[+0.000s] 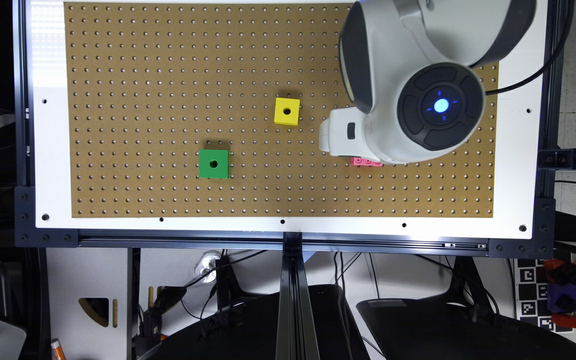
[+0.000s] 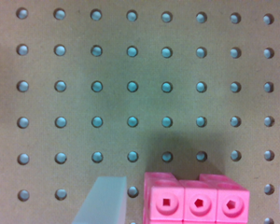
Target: Pick up pink block.
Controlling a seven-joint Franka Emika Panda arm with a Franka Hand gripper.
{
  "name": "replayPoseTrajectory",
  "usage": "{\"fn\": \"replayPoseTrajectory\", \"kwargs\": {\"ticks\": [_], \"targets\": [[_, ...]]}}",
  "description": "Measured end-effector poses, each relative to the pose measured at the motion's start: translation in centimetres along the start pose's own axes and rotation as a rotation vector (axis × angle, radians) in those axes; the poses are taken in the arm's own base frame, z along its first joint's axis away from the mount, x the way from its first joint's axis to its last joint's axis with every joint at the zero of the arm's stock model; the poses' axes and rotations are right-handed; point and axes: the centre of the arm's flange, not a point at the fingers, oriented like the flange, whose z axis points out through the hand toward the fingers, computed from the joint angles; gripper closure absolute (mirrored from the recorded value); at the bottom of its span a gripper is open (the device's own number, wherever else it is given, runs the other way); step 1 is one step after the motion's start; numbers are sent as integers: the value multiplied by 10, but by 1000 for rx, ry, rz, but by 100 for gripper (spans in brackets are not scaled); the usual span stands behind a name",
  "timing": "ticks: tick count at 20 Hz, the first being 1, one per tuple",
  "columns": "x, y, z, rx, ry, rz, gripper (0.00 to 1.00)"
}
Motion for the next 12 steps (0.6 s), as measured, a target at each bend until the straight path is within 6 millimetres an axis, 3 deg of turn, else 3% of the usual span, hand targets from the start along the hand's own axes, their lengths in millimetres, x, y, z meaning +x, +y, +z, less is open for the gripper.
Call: {"fn": "replayPoseTrajectory", "kwargs": {"ticks": [12], "targets": [[0,-13,-2,16,7,2,0]]}}
